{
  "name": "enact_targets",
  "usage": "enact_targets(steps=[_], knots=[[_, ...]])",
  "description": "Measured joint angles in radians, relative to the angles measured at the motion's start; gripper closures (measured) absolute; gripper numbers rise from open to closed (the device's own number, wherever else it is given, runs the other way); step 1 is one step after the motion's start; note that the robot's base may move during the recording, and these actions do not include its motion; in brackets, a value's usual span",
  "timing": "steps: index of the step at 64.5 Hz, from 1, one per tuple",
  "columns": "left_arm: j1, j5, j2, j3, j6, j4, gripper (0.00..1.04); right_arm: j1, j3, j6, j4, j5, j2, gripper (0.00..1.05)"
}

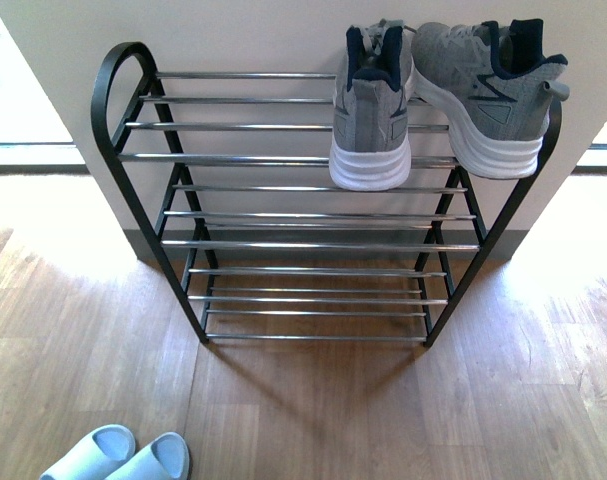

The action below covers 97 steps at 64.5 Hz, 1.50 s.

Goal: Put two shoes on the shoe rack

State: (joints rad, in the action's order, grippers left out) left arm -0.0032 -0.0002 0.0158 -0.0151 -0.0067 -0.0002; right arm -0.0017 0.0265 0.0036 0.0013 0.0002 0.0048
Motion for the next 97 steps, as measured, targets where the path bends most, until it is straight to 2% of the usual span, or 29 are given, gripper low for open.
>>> enact_targets(steps=[97], knots=[[0.000,-0.002,0.000,0.000,0.000,0.000,0.09,0.000,-0.001,0.000,-0.002,-0.002,-0.001,0.09]])
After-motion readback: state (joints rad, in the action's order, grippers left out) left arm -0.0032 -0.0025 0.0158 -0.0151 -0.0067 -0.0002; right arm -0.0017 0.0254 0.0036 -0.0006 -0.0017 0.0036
